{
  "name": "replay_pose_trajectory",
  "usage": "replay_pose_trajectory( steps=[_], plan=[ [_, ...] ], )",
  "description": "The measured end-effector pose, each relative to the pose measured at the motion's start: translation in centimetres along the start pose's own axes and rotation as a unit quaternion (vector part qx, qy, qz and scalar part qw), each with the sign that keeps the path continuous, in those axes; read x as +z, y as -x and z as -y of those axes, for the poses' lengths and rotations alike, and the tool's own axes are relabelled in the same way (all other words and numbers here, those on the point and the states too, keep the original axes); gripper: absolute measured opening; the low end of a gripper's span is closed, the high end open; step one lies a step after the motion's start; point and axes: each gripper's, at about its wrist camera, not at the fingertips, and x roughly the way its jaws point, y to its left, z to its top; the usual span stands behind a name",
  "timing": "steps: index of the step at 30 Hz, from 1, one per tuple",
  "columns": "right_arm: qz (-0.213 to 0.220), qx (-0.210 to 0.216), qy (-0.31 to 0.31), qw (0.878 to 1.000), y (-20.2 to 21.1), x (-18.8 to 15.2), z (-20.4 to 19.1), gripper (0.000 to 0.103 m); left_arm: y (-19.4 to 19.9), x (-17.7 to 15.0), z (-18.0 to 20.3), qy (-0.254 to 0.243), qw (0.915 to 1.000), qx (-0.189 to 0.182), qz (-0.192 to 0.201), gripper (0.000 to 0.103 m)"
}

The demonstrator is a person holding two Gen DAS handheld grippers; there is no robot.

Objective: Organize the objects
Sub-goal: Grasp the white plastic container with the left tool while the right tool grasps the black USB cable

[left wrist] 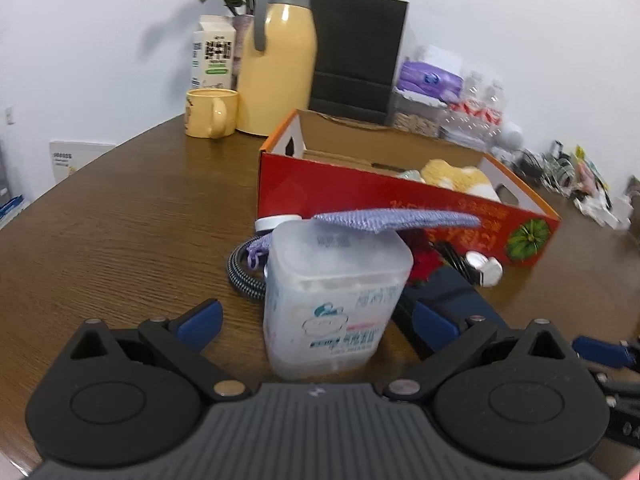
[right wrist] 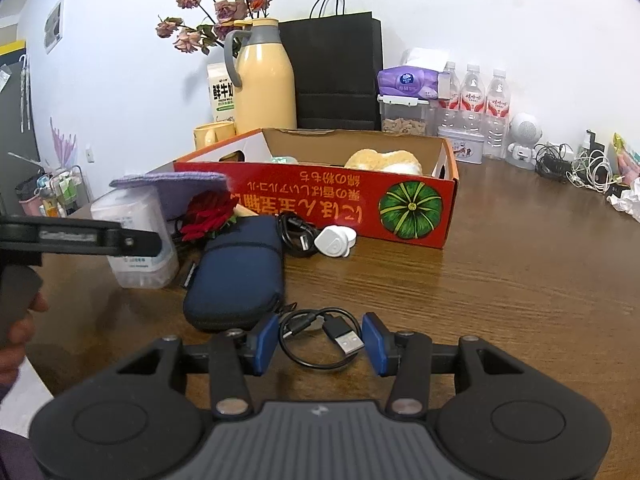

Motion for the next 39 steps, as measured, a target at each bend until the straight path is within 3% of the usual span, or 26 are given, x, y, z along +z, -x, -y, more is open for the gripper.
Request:
replay_pose_trajectory(
  steps=[3, 5, 6, 7, 18, 25, 30, 39],
  plan=[
    [0.001, 0.003, 0.001, 1.000, -0.1, 0.1, 0.2, 0.045, -0.2, 0.0, 0.4, 0.011, 0.9998, 0.004, 0.014, 0.102],
    [0.000, 0.005, 0.001, 1.000, -0.3, 0.2, 0.3, 0.045, -0.2, 0.0, 0.8, 0.005, 0.9997, 0.004, 0.024, 0.091],
    [0.000, 0.006, 0.001, 1.000, -0.4, 0.2, 0.3, 0.045, -0.2, -0.1, 1.0, 0.001, 0.9996, 0.008, 0.028, 0.074],
    [-0.001, 0.007, 0.001, 1.000, -0.5, 0.2, 0.3, 0.045, -0.3, -0.2, 1.1, -0.003, 0.9994, 0.013, 0.030, 0.070],
    [0.002, 0.009, 0.004, 1.000, -0.3, 0.2, 0.0, 0.045, 1.9, -1.0, -0.4, -0.046, 0.9983, 0.005, 0.036, 0.069],
    [0.013, 0.006, 0.012, 1.000, 0.4, 0.7, -0.9, 0.045, 5.2, -0.6, -3.0, -0.042, 0.9978, 0.005, 0.051, 0.069],
    [0.028, 0.005, 0.023, 0.999, 1.0, 1.8, -1.7, 0.045, 6.8, 1.4, -4.0, -0.036, 0.9965, 0.003, 0.076, 0.069],
    [0.066, -0.006, 0.041, 0.997, 0.3, 6.4, -2.5, 0.045, 5.9, 7.5, -2.2, -0.067, 0.9922, -0.053, 0.091, 0.069]
  ],
)
